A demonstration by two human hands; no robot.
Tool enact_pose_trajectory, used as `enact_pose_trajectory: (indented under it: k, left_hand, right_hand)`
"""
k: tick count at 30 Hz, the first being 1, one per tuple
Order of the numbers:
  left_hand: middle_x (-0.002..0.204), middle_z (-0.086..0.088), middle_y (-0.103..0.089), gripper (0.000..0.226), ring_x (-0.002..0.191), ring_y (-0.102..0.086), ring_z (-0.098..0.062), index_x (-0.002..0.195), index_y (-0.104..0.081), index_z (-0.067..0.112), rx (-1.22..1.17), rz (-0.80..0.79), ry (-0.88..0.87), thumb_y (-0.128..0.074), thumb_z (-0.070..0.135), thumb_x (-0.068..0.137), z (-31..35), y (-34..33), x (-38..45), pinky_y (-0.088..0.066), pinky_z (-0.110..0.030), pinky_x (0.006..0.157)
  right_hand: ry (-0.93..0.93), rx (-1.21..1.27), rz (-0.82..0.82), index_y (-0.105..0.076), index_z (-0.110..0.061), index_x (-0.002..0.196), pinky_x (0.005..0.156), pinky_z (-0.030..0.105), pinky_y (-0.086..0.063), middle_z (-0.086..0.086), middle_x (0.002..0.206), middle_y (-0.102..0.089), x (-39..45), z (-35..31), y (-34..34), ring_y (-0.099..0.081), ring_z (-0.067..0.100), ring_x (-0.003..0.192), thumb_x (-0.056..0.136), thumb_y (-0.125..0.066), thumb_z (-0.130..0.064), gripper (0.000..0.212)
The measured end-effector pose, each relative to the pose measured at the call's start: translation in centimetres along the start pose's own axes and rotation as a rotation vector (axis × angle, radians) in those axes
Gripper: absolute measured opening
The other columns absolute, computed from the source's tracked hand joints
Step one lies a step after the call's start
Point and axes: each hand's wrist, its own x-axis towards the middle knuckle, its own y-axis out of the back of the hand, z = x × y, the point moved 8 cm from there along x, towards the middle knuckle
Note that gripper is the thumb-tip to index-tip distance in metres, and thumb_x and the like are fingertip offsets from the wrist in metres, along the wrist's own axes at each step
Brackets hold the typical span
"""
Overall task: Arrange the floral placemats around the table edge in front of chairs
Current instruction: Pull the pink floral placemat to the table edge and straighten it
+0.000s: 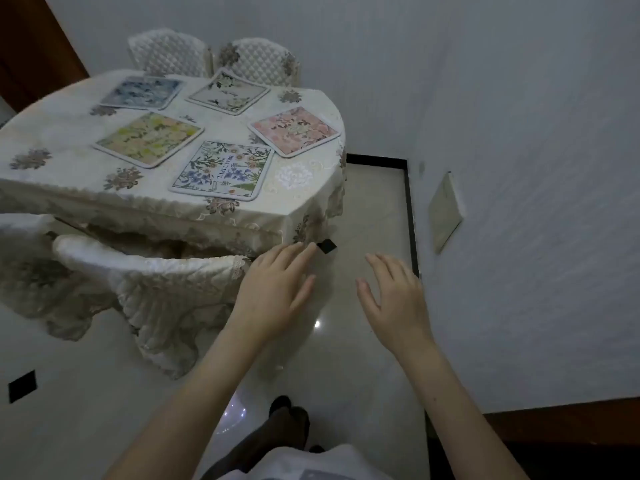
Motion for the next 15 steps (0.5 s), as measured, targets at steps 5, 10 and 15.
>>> enact_pose_trajectory:
  k: [5, 10, 15]
  left_hand:
    - [0.135, -0.002, -0.053, 0.049, 0.127, -0.045, -0.021, 0.137, -0.041, 0.02, -0.008, 0.02, 0.001, -0.037, 0.039, 0.092, -1.4, -1.0, 3.3, -0.039, -0.039, 0.102]
    - [0.135, -0.001, -0.053, 0.05, 0.127, -0.044, -0.021, 0.138, -0.039, 0.021, -0.005, -0.028, 0.015, -0.038, 0.039, 0.091, -4.3, -4.0, 7.0, -0.039, -0.038, 0.102]
    - [0.133, 0.001, -0.055, 0.051, 0.124, -0.047, -0.019, 0.137, -0.043, 0.021, -0.038, -0.057, 0.024, -0.035, 0.041, 0.09, -7.8, -5.8, 12.9, -0.042, -0.037, 0.097]
  right_hand:
    - [-0.012, 0.01, 0.06, -0.049, -0.017, 0.132, 0.103, 0.039, -0.039, 0.003, 0.134, -0.055, 3.4, 1.0, -0.3, -0.047, 0.02, 0.126, 0.093, -0.034, -0.045, 0.05]
    - [-0.038, -0.033, 0.017, -0.051, -0.016, 0.13, 0.101, 0.037, -0.039, 0.004, 0.132, -0.056, 7.1, 2.4, -3.6, -0.049, 0.022, 0.123, 0.093, -0.033, -0.046, 0.051]
    - [-0.065, -0.068, -0.042, -0.051, -0.017, 0.13, 0.1, 0.04, -0.042, 0.005, 0.132, -0.057, 13.5, 4.1, -6.4, -0.05, 0.023, 0.123, 0.092, -0.032, -0.047, 0.052]
